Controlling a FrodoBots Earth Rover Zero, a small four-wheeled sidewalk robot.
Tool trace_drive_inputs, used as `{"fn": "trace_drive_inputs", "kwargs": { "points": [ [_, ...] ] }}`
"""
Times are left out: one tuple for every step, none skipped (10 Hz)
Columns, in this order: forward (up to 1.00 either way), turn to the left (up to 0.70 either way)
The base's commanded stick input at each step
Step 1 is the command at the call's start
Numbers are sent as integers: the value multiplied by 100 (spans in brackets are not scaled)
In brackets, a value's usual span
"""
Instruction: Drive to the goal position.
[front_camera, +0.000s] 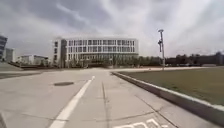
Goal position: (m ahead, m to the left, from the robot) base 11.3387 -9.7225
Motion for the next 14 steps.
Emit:
{"fn": "trace_drive_inputs", "kwargs": {
  "points": [
    [70, 35],
    [70, 35],
    [70, 35],
    [70, 27],
    [70, 0],
    [70, 0],
    [70, 0],
    [70, 0],
    [70, 0],
    [70, 0],
    [70, 0],
    [70, 0],
    [70, 0],
    [70, 0]
  ]
}}
